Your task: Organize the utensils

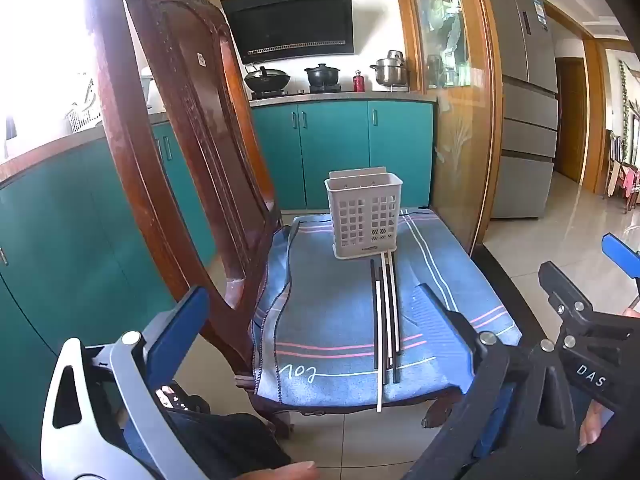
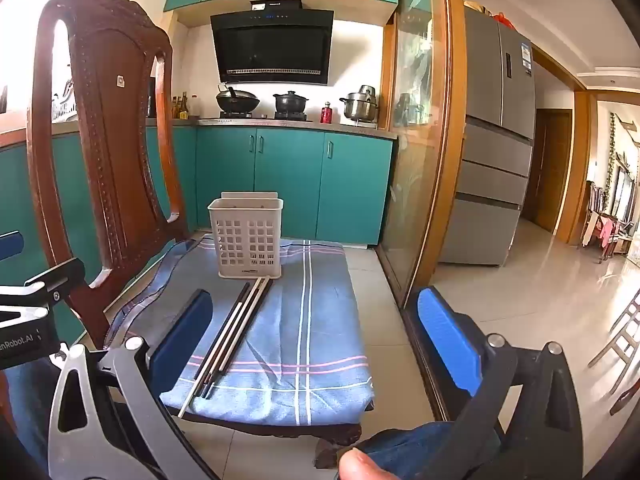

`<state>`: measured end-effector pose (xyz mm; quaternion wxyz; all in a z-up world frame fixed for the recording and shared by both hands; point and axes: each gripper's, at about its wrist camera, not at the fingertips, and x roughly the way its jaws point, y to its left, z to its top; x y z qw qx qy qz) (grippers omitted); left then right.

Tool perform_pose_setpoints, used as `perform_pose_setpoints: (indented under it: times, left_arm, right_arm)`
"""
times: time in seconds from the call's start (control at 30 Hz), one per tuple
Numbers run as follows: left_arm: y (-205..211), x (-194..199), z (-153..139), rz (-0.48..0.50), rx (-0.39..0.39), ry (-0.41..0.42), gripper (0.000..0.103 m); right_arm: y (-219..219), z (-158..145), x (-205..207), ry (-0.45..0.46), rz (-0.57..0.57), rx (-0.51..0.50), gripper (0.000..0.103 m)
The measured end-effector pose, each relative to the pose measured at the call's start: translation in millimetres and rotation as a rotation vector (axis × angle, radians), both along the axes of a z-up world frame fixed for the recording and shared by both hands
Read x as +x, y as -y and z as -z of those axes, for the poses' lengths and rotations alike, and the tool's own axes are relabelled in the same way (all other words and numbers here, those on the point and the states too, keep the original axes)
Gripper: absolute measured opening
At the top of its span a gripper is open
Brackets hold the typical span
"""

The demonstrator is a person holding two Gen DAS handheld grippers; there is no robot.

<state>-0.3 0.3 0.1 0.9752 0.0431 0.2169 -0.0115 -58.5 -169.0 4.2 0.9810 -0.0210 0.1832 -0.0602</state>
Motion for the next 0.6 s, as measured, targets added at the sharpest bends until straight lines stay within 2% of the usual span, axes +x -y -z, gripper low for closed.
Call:
perform_pose_setpoints:
  times: [0.6]
  left_arm:
    - [-0.7, -2.0, -2.8, -0.001, 0.006, -0.004, 0.100]
  right_arm:
    - [-2.2, -7.7, -6.1, 0.019, -0.006, -0.011, 0.100]
